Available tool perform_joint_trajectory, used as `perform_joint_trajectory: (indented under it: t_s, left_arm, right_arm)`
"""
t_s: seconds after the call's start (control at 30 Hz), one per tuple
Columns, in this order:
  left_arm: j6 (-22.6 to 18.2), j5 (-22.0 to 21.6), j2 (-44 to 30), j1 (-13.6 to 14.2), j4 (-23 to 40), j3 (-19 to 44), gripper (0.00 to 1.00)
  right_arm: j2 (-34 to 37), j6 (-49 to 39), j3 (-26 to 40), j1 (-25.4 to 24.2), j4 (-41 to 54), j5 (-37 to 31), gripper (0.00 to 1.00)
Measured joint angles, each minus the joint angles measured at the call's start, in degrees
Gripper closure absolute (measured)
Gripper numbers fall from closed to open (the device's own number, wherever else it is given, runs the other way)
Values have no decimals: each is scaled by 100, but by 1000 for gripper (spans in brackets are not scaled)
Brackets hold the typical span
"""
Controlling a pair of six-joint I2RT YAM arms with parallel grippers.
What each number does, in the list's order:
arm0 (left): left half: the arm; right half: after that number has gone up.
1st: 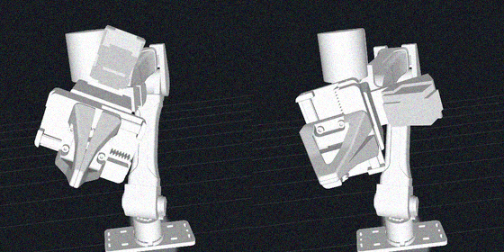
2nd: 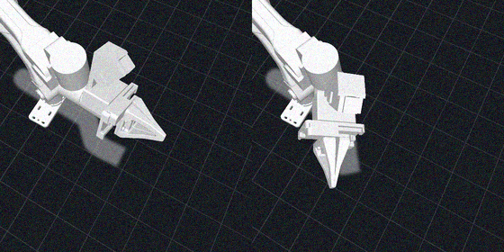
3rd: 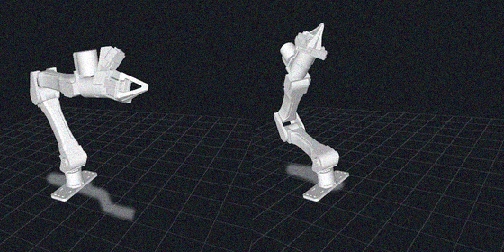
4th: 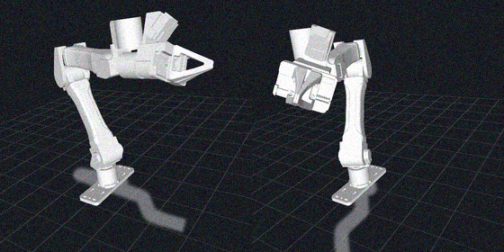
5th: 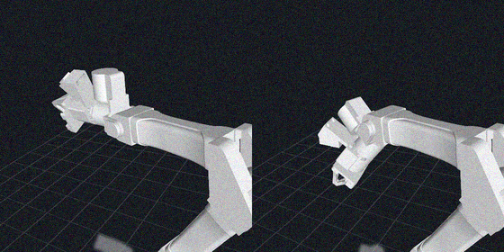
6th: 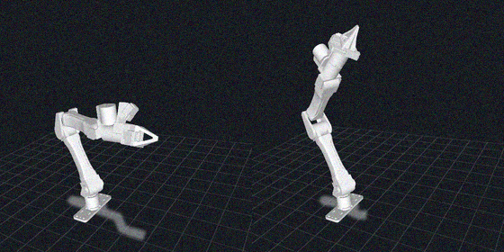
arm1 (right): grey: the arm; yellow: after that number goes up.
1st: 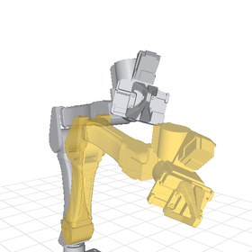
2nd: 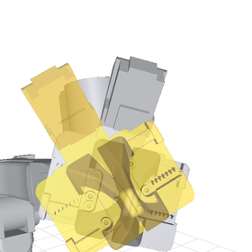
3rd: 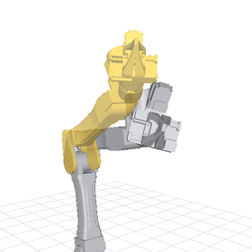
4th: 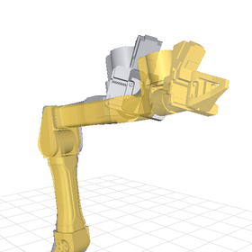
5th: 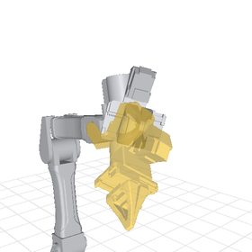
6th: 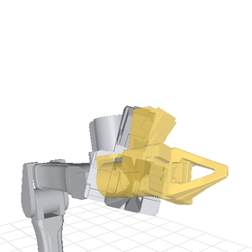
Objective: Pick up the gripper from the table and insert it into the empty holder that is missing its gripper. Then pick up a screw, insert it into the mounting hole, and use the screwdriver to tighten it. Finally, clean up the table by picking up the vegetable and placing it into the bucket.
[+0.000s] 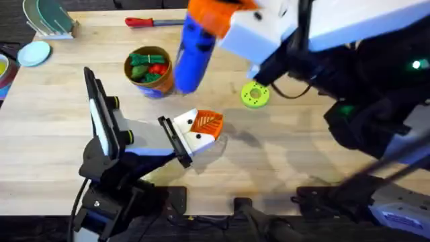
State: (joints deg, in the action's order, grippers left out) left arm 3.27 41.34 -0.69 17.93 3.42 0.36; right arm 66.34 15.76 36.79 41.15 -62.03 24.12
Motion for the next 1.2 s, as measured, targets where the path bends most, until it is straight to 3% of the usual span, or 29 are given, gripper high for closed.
perform_joint_trajectory:
  t_s: [0.2, 0.4, 0.63, 0.8, 0.93, 1.2]
  left_arm:
    - [0, 0, 0, 0, 0, 0, 997]
    - [-2, 0, 0, 0, 0, 0, 997]
    - [-2, -2, 0, 0, 0, 0, 997]
    - [0, -4, 0, 0, 0, 0, 997]
    - [0, -4, 0, 0, 0, 0, 997]
    - [-1, -4, 0, 0, 0, 0, 997]
  right_arm:
    - [1, -278, 1, -967, 386, 12, 980]
    - [1, -1510, 15, -2167, 1950, -65, 980]
    - [45, -3714, 47, -3145, 4294, -1379, 980]
    - [150, -5715, 58, -3261, 4979, -2705, 980]
    - [439, -6935, 122, -3261, 5412, -3326, 980]
    - [1483, -7790, 158, -3259, 6038, -3653, 980]
